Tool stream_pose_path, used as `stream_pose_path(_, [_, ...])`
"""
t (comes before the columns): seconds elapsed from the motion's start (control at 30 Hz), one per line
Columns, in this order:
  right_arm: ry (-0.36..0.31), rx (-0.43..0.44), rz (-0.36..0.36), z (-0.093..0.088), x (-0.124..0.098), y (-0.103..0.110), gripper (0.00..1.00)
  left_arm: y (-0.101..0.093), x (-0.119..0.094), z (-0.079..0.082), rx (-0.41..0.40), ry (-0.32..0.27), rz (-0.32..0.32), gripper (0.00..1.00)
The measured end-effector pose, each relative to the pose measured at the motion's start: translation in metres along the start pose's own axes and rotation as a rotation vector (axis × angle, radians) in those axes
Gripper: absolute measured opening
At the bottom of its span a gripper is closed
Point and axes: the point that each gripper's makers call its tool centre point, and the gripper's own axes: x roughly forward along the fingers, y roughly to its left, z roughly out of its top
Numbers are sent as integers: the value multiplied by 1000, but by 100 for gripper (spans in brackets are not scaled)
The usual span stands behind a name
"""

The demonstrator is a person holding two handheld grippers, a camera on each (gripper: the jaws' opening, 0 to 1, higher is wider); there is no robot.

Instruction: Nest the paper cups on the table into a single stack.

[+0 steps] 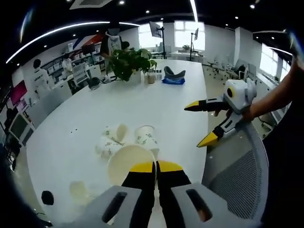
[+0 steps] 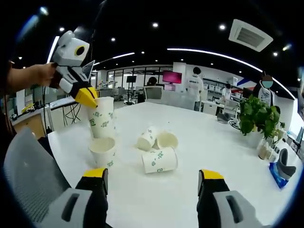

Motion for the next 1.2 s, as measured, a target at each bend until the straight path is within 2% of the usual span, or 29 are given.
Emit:
stream_pose_path(0.2, [2,-1,0,-1,0,0,78,-2,8,-11,3,15,-11,0])
stream_pose_path(0.7, [7,-2,-1,-2,0,0,77,-6,22,-26,32,55,-18,0])
stream_pose_path(1.2, [9,-2,0,0,0,2,77,-12,39,-45,3,82,-32,0])
